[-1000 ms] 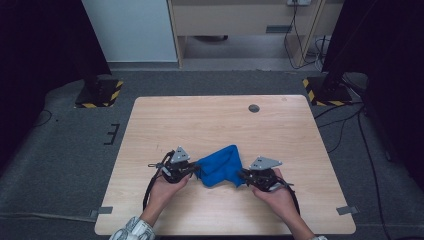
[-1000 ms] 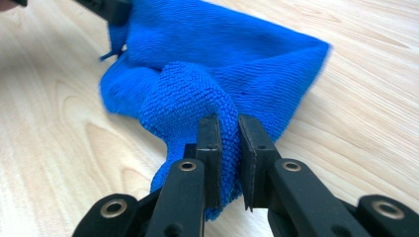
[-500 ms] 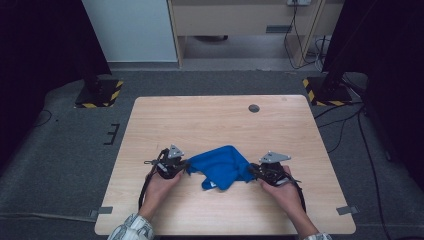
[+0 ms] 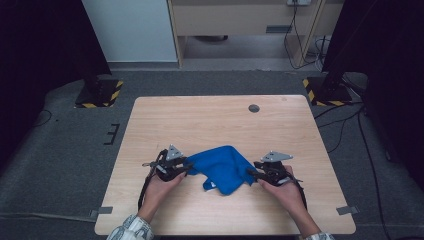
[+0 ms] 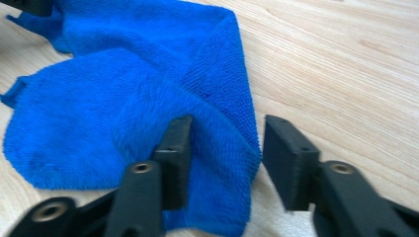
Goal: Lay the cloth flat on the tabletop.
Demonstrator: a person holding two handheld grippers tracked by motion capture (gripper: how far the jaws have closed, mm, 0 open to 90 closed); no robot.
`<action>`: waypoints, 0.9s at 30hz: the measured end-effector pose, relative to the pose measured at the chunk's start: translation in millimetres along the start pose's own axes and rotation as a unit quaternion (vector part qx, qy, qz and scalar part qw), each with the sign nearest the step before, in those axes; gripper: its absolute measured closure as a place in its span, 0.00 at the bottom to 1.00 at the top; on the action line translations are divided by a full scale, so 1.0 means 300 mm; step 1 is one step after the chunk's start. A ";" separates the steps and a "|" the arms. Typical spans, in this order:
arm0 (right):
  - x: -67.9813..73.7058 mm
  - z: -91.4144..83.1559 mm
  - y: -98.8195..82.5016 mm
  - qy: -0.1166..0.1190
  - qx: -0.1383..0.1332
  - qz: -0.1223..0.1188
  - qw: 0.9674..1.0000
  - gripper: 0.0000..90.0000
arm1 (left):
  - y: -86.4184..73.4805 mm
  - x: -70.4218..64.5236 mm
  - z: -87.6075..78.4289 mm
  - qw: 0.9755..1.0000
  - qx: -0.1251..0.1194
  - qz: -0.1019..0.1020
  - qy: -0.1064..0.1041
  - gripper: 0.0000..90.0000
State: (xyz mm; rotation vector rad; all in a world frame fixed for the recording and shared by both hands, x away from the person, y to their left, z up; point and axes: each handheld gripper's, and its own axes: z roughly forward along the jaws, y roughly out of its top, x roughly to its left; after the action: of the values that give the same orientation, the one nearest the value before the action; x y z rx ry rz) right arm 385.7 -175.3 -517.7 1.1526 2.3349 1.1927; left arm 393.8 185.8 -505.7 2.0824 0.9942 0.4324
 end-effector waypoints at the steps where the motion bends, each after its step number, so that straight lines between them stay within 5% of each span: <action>1: 0.003 -0.002 0.002 0.002 -0.001 -0.002 1.000 0.55 | 0.001 -0.003 -0.006 1.000 -0.003 0.001 0.000 0.62; 9: 0.046 -0.007 0.025 0.018 -0.021 -0.022 0.999 0.45 | 0.018 -0.042 -0.038 1.000 -0.025 0.006 -0.007 0.54; 17: 0.106 0.053 0.019 0.010 0.010 -0.057 0.998 0.36 | 0.039 -0.157 -0.011 0.997 -0.034 0.046 -0.044 0.47; 20: 0.123 0.071 0.014 -0.005 0.027 -0.073 0.997 0.49 | 0.039 -0.187 0.006 0.996 -0.029 0.054 -0.059 0.46; 23: 0.120 0.067 0.012 -0.024 0.029 -0.086 0.996 0.82 | 0.040 -0.217 0.020 0.995 -0.025 0.067 -0.068 0.45; 27: 0.107 0.049 0.019 -0.022 0.017 -0.075 0.997 0.90 | 0.036 -0.237 0.040 0.994 -0.013 0.081 -0.075 0.44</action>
State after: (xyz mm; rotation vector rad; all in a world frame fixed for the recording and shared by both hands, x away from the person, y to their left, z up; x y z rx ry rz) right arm 376.2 -140.8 -519.2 0.9827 2.3704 1.0696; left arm 360.8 120.7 -503.4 2.1447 0.7326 0.3629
